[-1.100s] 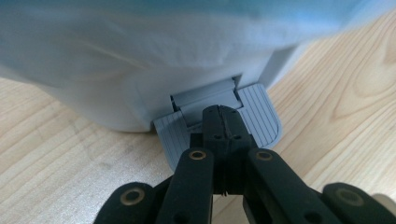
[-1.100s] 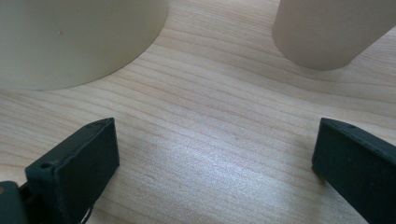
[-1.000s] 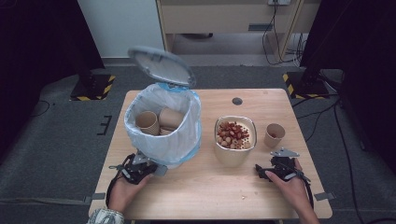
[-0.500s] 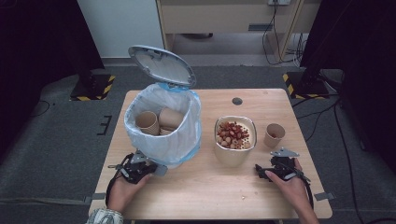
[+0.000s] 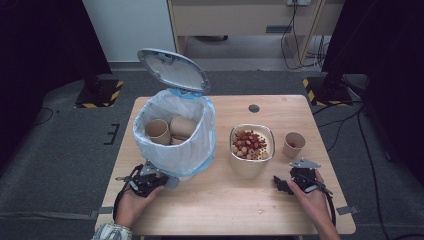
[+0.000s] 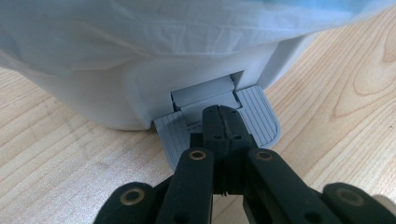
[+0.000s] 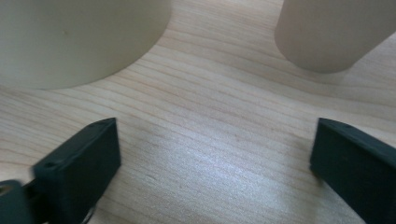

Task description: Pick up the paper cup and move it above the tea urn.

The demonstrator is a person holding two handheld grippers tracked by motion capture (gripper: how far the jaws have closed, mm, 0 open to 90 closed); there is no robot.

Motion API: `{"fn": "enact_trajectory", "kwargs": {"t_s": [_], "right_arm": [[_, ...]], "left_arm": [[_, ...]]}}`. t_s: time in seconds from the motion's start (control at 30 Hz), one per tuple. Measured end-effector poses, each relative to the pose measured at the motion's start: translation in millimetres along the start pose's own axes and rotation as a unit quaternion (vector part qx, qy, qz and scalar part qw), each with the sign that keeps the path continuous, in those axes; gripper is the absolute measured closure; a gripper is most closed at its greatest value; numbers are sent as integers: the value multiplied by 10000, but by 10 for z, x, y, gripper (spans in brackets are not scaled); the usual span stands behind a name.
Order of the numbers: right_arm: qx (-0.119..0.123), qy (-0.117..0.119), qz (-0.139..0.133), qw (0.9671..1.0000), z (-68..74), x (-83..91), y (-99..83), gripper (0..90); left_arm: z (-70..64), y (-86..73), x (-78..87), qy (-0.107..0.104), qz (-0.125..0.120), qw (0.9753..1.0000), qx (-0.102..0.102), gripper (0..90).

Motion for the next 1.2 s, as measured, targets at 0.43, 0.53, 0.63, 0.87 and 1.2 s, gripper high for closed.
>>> {"fn": "enact_trajectory", "kwargs": {"t_s": [0.43, 0.53, 0.63, 0.87, 1.2], "right_arm": [[-598, -471, -559, 9955, -143, 164, 92, 74], [-684, -509, -774, 9933, -209, 218, 182, 76], [-750, -567, -932, 9912, -274, 233, 250, 80], [-844, -456, -1234, 9877, -393, 168, 384, 83], [-822, -366, -1473, 9850, -508, -40, 563, 94]], "left_arm": [[-16, 14, -7, 31, 18, 10000, -57, 900], [-7, 12, -7, -10, 10, 10000, -23, 900], [-7, 11, -8, -15, 3, 10000, -9, 900], [-12, 13, -7, 11, 14, 10000, -24, 900], [-12, 10, -7, 1, 3, 10000, -19, 900]]}}
Point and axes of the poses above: each handheld gripper's, and its own axes: x roughly backward along the jaws, y roughly out of its top, z roughly to its left, the point moved 2 cm from there along -x, roughly forward along the jaws, and after that the axes turned 14 degrees about z, right-handed, at the moved point
